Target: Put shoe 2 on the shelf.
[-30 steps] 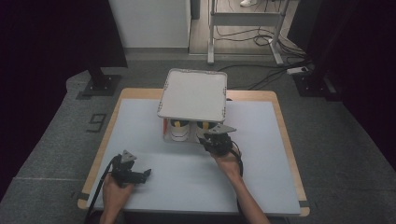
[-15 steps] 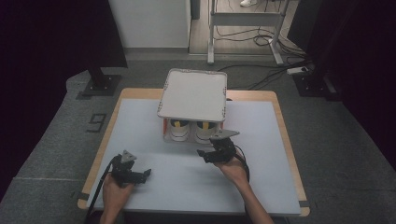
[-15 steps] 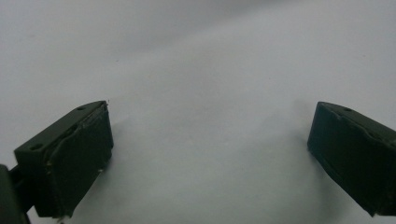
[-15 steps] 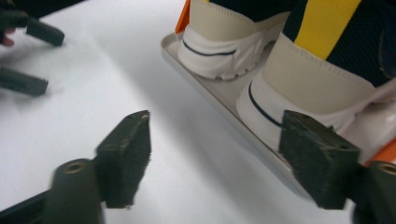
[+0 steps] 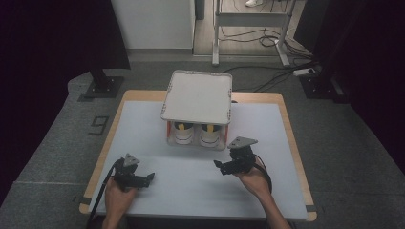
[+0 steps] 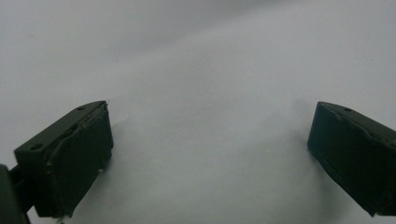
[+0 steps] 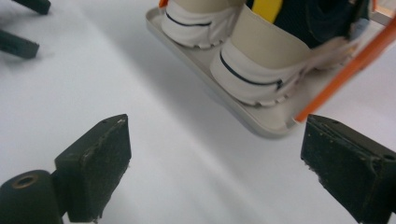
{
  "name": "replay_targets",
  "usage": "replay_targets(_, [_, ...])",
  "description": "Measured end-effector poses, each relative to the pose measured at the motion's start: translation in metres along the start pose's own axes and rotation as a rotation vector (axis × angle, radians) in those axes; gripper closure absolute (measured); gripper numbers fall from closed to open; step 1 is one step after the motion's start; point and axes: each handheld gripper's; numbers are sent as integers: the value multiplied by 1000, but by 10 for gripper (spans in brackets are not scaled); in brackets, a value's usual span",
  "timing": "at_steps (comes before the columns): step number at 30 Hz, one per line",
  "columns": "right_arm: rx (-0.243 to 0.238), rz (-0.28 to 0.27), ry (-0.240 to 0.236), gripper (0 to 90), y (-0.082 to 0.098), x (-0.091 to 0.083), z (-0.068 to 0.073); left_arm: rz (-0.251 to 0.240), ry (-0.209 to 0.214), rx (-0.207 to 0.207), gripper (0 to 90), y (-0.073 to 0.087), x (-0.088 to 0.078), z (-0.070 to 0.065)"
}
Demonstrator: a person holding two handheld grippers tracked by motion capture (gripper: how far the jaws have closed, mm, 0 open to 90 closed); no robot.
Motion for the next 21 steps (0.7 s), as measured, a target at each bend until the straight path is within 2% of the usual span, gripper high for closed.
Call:
replay_targets(9, [4,13,42,26,23,-17,-6,0,0,0,0,0,0,0])
replay_targets(15, [26,22,68,21,42,-23,-11,0,0,1,0,0,0,0])
replay_targets(21, [86,30,93,17,68,-21,-19,0,0,0,0,0,0,0])
Point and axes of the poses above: each handheld gripper's, and its own axes: x roughly forward along the jaws, y roughly out of its underside, z roughly to its left, and after that the axes turned 15 degrees about z, right-handed
